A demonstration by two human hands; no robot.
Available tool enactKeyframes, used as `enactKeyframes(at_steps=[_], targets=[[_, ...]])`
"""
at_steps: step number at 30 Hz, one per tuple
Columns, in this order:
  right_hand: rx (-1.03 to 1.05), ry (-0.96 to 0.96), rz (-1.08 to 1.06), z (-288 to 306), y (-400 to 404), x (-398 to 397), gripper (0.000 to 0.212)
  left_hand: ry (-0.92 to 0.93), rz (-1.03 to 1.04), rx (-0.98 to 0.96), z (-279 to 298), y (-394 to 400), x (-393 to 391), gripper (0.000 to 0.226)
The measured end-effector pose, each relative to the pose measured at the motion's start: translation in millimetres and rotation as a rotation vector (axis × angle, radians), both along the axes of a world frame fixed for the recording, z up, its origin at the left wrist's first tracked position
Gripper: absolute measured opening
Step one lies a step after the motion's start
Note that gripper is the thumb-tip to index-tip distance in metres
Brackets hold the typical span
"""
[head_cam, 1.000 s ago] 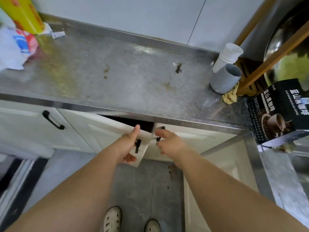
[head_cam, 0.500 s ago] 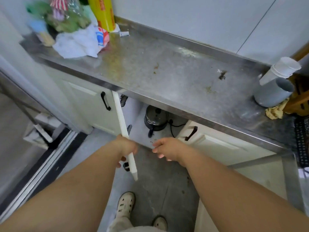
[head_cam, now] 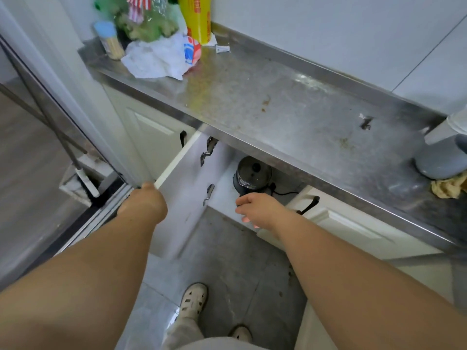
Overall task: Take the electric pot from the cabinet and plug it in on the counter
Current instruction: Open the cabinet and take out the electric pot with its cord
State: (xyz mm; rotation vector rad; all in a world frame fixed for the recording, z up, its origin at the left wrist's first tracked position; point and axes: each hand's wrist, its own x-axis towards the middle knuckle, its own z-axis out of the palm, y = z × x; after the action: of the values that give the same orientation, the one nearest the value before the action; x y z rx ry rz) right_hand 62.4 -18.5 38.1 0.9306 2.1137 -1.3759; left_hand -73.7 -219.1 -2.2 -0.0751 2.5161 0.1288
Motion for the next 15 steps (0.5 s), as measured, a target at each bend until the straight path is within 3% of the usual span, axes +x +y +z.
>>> enactKeyframes(at_steps=[2, 4, 7, 9, 12, 15], targets=[[0.016, -0.008, -0.014, -1.7, 3.7, 2.9, 0.032, 0.047, 0.041, 0.010, 6.6, 9.3, 2.9, 0.056], [0.040, -0.008, -0.042, -2.3, 13.3, 7.9, 0.033, 0.213, -0.020, 0.039, 13.1, 28.6, 11.2, 0.060], [0.067, -0.013, -0.095, -2.8, 33.8, 18.1, 0.034, 0.319, -0.193, 0.316, 19.6, 71.8, 28.7, 0.065], [0.087, -0.019, -0.155, -4.8, 51.3, 29.0, 0.034, 0.133, -0.318, 0.495, 20.1, 109.2, 45.0, 0.057], [0.086, -0.012, -0.342, -10.6, 75.6, 48.4, 0.028, -0.229, -0.443, 0.603, 14.8, 160.4, 68.9, 0.059], [0.048, 0.020, -0.585, -14.1, 93.5, 69.4, 0.027, -0.378, -0.456, 0.650, 6.9, 205.2, 84.5, 0.070]])
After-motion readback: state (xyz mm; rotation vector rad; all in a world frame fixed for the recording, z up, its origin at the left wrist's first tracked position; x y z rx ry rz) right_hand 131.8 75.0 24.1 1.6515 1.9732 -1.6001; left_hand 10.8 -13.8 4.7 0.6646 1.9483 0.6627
